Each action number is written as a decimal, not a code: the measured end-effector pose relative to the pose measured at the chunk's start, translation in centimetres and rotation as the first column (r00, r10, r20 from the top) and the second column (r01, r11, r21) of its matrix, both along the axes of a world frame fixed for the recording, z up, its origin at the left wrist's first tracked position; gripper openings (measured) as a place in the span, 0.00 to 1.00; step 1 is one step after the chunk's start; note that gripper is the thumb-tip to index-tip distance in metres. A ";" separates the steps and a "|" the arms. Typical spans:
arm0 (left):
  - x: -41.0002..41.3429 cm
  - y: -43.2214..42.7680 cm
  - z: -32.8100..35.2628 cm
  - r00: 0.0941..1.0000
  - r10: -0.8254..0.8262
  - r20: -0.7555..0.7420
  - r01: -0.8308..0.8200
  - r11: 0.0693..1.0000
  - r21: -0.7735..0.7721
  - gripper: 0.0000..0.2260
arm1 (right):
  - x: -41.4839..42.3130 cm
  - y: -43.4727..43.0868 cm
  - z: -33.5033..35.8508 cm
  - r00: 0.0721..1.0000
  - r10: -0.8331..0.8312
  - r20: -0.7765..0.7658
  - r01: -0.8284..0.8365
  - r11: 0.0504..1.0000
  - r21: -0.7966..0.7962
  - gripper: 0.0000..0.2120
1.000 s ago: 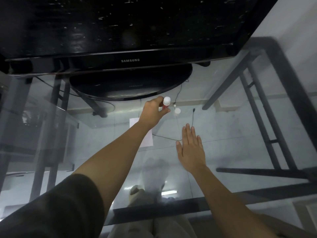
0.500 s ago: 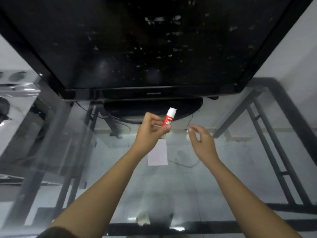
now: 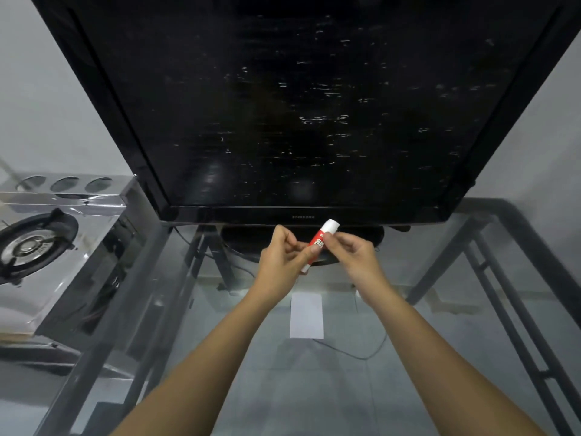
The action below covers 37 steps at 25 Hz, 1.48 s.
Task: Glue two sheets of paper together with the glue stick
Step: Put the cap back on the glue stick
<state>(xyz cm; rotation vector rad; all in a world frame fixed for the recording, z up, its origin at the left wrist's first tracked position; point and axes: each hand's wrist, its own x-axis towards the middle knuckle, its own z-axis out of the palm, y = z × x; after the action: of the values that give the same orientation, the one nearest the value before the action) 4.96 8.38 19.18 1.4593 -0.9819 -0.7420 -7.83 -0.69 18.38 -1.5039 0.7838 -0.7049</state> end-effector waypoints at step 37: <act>0.0 0.8 1.5 0.940 -0.074 -0.332 0.180 0.937 0.300 0.22 | 1.2 1.4 1.3 0.967 -0.169 0.191 0.137 0.976 0.168 0.06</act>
<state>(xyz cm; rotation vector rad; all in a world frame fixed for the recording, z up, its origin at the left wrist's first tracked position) 4.91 9.15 20.64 1.5043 -0.7320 -1.2428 -6.65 0.74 19.72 -1.2192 0.7843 -0.8796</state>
